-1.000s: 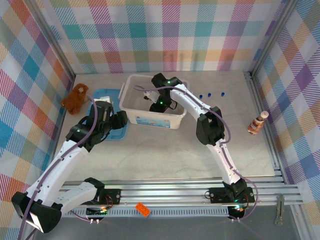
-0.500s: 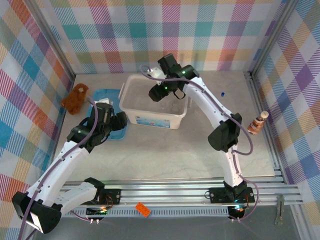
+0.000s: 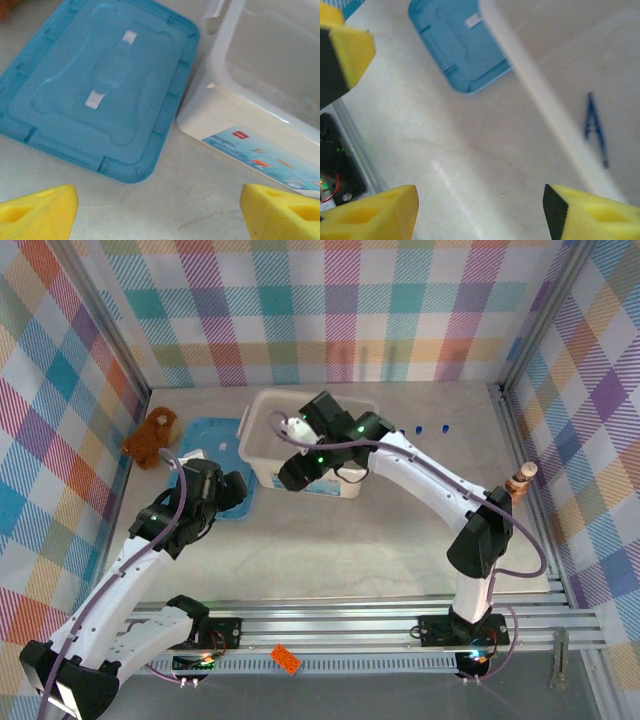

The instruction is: Organize the chemistry lab equipment

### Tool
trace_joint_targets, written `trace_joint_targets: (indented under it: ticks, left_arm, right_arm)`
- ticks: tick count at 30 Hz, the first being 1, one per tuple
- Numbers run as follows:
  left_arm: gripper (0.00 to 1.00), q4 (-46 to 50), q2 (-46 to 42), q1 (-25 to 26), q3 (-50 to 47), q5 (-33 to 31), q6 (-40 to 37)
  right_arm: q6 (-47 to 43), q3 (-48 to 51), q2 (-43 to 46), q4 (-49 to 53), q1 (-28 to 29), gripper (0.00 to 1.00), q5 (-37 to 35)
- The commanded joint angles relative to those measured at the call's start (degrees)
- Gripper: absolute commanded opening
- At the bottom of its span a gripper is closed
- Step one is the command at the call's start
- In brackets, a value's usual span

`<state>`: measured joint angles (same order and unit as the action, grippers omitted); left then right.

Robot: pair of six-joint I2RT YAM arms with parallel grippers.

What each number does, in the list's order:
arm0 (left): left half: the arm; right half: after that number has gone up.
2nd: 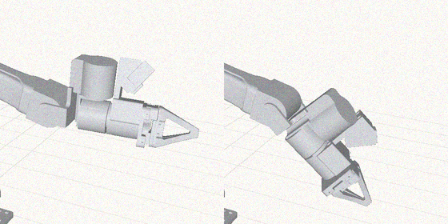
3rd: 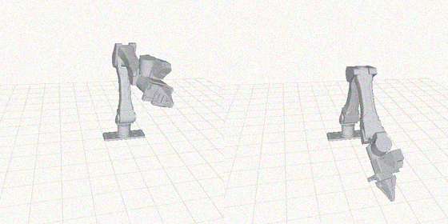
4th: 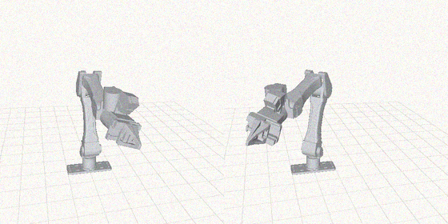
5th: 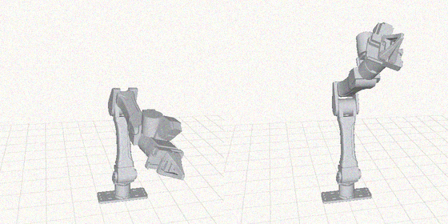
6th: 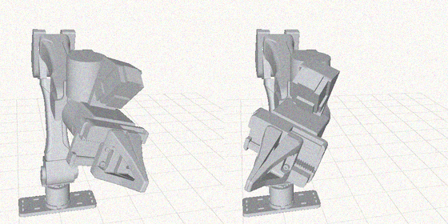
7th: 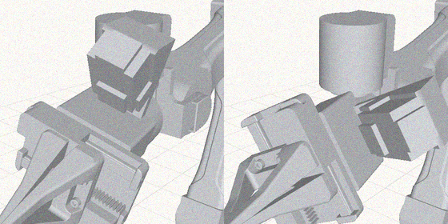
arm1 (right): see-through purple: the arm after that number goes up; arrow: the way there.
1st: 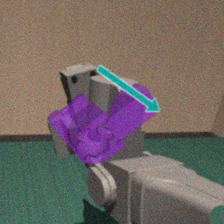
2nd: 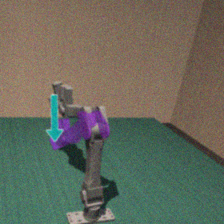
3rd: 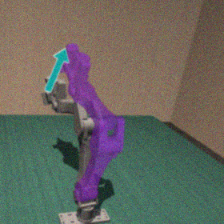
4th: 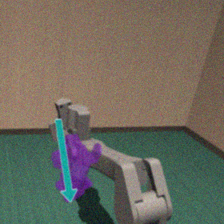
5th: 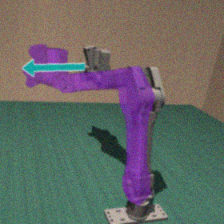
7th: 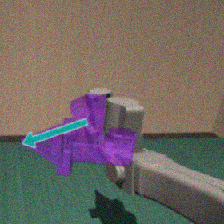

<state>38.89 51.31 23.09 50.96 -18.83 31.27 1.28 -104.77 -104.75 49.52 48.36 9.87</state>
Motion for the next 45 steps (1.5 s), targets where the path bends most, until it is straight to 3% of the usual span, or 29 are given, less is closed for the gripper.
trace_joint_targets:
  ticks: [1,8,22,39,45]
  left_arm:
    - [0.89,2.2,-1.3,-2.6,-2.6,-0.6,5.5]
    - [0.91,-1.9,-4.4,-11.1,-9.4,9.1,11.0]
    - [0.92,-8.8,-5.7,-16.8,-19.8,13.3,15.2]
    - [0.93,-27.9,-0.1,-18.2,-27.4,15.5,20.5]
    - [0.94,-34.3,3.2,-18.3,-29.6,15.7,22.9]
  right_arm:
    - [4.8,4.4,2.6,-4.1,1.6,0.68,2.3]
    - [8.6,11.8,2.9,-8.1,2.3,0.68,-0.6]
    - [8.2,11.5,0.2,-9.4,-0.5,0.69,-3.1]
    - [6.2,9.5,-0.9,-7.0,-2.4,0.69,-5.6]
    - [6.6,9.4,0.5,-6.6,-2.2,0.69,-1.5]
